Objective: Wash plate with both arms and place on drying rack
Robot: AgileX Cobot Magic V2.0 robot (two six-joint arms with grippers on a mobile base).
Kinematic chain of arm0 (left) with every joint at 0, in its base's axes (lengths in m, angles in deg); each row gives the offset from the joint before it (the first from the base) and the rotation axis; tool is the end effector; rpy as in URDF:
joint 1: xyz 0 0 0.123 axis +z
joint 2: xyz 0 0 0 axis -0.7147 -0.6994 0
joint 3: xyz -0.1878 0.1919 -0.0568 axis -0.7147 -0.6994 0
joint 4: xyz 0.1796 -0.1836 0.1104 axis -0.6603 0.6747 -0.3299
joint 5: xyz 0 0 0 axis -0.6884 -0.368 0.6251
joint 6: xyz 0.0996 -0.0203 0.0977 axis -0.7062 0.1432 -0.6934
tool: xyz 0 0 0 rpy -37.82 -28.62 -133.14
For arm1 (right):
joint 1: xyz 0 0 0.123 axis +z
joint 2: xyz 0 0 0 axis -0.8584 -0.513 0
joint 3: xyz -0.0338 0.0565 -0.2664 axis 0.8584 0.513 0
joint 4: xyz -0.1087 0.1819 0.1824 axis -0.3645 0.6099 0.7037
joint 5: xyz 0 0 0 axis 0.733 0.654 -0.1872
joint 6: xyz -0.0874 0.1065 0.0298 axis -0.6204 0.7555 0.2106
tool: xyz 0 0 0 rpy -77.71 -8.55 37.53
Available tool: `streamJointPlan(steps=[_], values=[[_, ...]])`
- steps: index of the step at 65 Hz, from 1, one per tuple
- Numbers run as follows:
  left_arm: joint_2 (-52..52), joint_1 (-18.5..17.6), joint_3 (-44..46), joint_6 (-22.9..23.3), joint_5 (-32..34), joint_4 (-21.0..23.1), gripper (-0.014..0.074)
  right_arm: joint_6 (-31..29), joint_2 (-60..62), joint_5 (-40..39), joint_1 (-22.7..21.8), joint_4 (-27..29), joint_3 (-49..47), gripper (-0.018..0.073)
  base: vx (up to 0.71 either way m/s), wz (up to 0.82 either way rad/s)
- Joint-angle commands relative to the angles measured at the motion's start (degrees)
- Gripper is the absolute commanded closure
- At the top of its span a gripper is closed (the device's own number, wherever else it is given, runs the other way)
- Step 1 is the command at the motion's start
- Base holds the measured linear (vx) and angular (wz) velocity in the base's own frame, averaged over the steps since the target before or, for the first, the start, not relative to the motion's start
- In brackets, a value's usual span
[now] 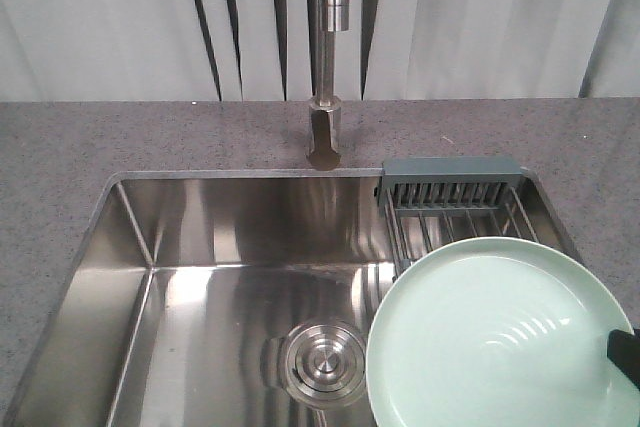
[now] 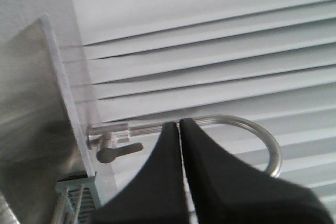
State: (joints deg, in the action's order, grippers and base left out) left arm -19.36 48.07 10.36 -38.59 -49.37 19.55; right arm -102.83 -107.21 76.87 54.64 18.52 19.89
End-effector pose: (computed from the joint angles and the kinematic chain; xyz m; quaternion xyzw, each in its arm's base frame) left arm 0.1380 -0.0193 0.2382 -0.4579 0.5015 -0.5640 0.4698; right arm 0.1547 0.0420 0.2584 -0.1140 0.8477 0.1204 0.5039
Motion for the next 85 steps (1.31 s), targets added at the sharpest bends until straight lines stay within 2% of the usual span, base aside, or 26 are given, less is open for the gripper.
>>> streamJointPlan(steps=[1, 13, 21, 25, 27, 33, 45, 48, 52, 64, 70, 76, 85], values=[[0.8, 0.1, 7.5, -4.6, -0.6, 1.4, 0.0603, -0.4, -0.3, -3.4, -0.4, 2.0, -1.5, 0.0561, 0.00, 0.00], [-3.5, 0.1, 18.7, -22.0, -1.2, 1.4, 0.0603, -0.4, -0.3, -3.5, -0.4, 2.0, -1.5, 0.0561, 0.00, 0.00], [-11.5, 0.1, 25.1, -29.7, -8.2, 1.8, 0.0603, -0.4, -0.3, -3.5, -0.4, 2.0, -1.5, 0.0561, 0.00, 0.00], [-16.4, 0.1, 27.7, -33.2, -12.4, 3.6, 0.0603, -0.4, -0.3, -3.5, -0.4, 2.0, -1.5, 0.0561, 0.00, 0.00], [-19.2, 0.1, 28.8, -35.3, -14.0, 5.1, 0.0603, -0.4, -0.3, -3.5, -0.4, 2.0, -1.5, 0.0561, 0.00, 0.00], [-26.5, 0.1, 32.3, -45.6, -19.1, 10.5, 0.0603, -0.4, -0.3, -3.5, -0.4, 2.0, -1.5, 0.0561, 0.00, 0.00], [-41.2, 0.1, 37.3, -69.0, -25.9, 27.3, 0.0603, -0.4, -0.3, -3.5, -0.4, 2.0, -1.5, 0.0561, 0.00, 0.00], [-45.8, 0.1, 38.7, -73.7, -28.7, 30.4, 0.0603, -0.4, -0.3, -3.5, -0.4, 2.0, -1.5, 0.0561, 0.00, 0.00], [-51.2, 0.1, 40.7, -78.9, -32.6, 32.6, 0.0603, -0.4, -0.3, -3.5, -0.4, 2.0, -1.5, 0.0561, 0.00, 0.00], [-66.7, 0.0, 48.8, -86.2, -39.4, 32.5, 0.0583, -0.4, -0.3, -3.5, -0.4, 2.0, -1.5, 0.0561, 0.00, 0.00], [-74.2, -0.4, 53.2, -89.1, -42.6, 32.4, 0.0535, -0.4, -0.3, -3.5, -0.4, 2.0, -1.5, 0.0561, 0.00, 0.00], [-81.0, -2.2, 59.0, -92.2, -44.2, 32.3, 0.0442, -0.4, -0.3, -3.5, -0.4, 2.0, -1.5, 0.0561, 0.00, 0.00], [-89.8, -6.6, 66.8, -93.1, -42.7, 32.3, 0.0245, -0.4, -0.3, -3.5, -0.4, 2.0, -1.5, 0.0561, 0.00, 0.00]])
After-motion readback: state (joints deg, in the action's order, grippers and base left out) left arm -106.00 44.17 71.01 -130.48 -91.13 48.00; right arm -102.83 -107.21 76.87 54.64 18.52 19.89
